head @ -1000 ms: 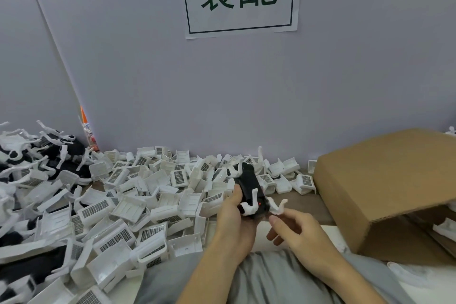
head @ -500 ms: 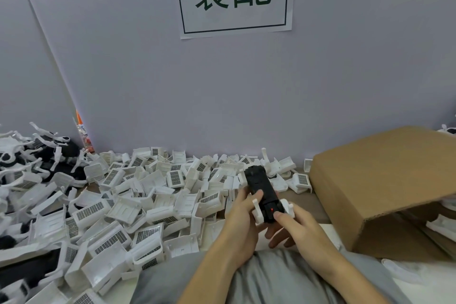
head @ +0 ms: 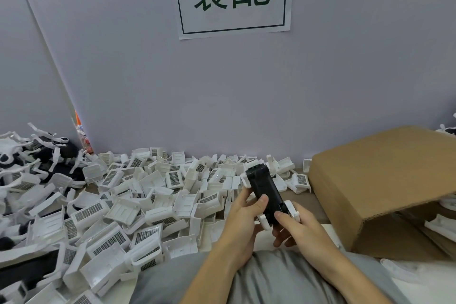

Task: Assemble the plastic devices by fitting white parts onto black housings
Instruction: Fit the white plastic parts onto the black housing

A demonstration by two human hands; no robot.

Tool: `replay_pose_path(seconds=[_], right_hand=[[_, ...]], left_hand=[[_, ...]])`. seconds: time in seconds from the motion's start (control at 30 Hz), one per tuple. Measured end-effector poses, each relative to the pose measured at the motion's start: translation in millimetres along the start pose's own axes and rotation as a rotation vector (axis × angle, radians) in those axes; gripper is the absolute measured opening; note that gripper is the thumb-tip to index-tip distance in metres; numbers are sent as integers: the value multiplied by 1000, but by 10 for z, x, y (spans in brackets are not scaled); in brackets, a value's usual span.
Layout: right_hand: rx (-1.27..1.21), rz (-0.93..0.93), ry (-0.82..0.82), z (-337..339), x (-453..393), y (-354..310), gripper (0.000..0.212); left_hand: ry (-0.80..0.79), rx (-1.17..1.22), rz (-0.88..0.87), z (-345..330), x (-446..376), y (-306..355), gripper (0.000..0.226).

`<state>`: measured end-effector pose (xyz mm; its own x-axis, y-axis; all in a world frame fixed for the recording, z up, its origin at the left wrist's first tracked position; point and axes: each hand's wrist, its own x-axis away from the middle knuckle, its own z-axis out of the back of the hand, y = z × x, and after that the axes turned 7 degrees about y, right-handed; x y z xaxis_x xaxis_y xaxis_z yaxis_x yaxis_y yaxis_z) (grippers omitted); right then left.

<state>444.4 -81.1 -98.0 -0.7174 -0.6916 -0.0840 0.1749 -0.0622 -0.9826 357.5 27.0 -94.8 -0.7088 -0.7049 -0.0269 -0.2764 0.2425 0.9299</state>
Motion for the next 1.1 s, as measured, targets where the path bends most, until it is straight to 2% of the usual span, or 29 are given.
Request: replay_pose_path(seconds=[0.73,0.97,1.1], right_hand=[[-27,-39,-48,20,10,-16,10],[-21,-27,-40,29,-11,21,18],[-48,0,-25,19,6,-18,31]], left_hand=[[-23,-86,-57,18,9,1,20],[-9,-72,-28,12,7,7,25],[-3,-60,-18,10,9,6,27]])
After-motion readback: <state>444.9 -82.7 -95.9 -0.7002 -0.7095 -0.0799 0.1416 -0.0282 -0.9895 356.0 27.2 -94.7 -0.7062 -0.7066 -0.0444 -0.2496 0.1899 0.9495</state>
